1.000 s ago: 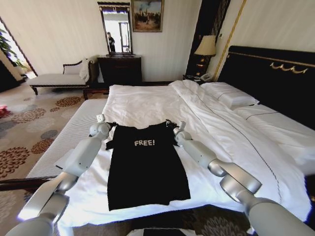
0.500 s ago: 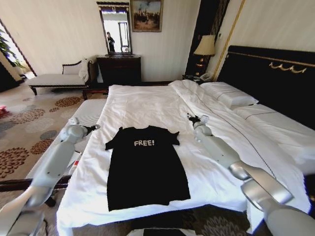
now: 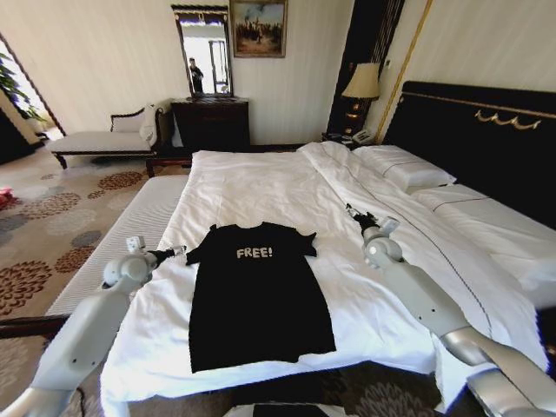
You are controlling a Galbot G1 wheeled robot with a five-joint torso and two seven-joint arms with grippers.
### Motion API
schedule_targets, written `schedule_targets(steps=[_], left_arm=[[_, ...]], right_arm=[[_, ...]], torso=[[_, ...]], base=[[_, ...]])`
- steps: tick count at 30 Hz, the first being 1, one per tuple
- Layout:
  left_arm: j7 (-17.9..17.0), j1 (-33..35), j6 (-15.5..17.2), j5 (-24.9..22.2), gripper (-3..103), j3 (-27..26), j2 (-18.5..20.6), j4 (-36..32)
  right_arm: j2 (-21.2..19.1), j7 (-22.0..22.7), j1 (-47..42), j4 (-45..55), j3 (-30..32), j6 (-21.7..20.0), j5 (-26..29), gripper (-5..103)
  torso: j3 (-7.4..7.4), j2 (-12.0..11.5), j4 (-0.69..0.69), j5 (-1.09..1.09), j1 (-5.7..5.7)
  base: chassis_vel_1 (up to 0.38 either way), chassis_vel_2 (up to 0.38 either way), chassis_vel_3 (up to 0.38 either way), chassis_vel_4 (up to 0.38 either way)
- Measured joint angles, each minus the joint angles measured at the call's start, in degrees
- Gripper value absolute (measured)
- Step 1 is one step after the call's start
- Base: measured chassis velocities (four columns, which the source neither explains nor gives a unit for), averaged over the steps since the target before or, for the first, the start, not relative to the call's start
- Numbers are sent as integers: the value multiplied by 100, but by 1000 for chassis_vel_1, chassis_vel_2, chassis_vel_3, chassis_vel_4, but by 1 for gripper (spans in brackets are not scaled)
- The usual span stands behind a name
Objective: Fold the clothes on the bed.
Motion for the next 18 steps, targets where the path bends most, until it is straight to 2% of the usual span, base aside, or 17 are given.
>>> schedule_targets(steps=[1,3,6,9,11,14,18], left_arm=[[0,0,0,0,100,0,0,0],[-113,-78,-85,470,100,255,-4,-223],[-185,-116,-80,542,100,356,5,-272],[-318,-190,114,77,100,396,9,-246],[-362,-212,180,-43,100,404,7,-233],[-788,-460,551,-969,100,541,-36,-116],[-911,-849,621,-1372,100,803,9,84]], right_arm=[[0,0,0,0,0,0,0,100],[23,0,-95,53,63,2,-13,100],[30,1,-149,81,112,3,-16,100],[32,1,-244,93,187,3,-18,100],[31,1,-258,90,196,3,-18,100],[44,2,-308,68,222,3,-18,100],[70,28,-347,82,240,2,-23,100]], torso=[[0,0,0,0,0],[0,0,0,2,0],[0,0,-2,2,1],[1,-1,0,1,2],[0,-1,0,0,2],[0,-1,1,0,1],[1,-1,-2,0,2]], base=[[0,0,0,0],[0,0,0,0],[0,0,0,0],[0,0,0,0],[0,0,0,0],[0,0,0,0],[0,0,0,0]])
